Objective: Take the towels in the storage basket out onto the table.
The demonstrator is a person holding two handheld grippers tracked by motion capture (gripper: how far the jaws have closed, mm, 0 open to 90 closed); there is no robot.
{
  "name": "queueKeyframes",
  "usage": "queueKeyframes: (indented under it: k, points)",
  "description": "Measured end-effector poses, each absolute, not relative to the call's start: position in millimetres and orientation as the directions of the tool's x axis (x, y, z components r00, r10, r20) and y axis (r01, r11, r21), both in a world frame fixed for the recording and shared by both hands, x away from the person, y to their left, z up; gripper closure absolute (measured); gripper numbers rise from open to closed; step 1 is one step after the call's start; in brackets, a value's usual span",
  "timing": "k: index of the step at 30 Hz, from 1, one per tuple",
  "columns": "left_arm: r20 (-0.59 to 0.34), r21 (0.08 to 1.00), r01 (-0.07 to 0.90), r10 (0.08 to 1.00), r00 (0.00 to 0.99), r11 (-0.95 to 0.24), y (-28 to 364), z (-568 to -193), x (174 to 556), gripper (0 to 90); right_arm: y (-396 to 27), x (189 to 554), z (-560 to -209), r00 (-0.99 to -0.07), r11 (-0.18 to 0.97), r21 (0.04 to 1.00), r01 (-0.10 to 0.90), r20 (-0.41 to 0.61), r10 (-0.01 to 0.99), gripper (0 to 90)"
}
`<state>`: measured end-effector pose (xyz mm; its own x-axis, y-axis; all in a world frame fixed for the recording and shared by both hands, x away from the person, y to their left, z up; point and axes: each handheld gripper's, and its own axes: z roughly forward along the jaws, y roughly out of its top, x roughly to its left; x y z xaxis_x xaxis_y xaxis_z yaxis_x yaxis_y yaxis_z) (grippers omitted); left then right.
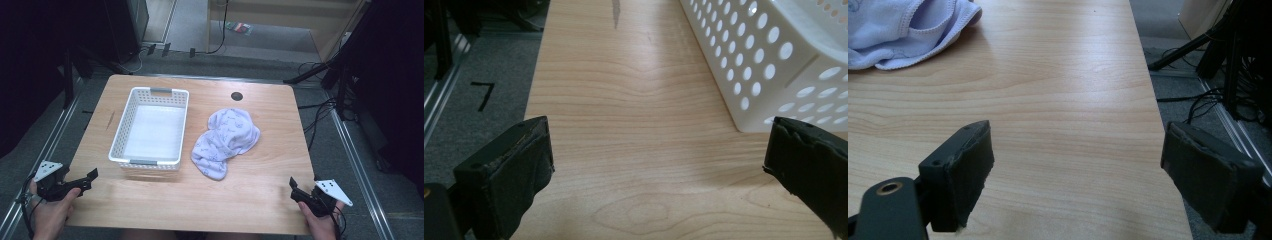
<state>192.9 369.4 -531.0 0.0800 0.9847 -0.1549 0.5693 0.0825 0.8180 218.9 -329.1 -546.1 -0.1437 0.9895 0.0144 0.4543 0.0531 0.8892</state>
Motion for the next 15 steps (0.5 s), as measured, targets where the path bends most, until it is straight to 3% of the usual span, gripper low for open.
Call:
queueKeyframes:
  k: [15]
  points:
    - [-0.149, 0.807, 0.586, 0.985, 0.083, 0.072, 370, -550, 194, 0.0, -329, 218, -546, -0.144, 0.053, 0.890, 0.452, 0.014, 0.989, 13.8]
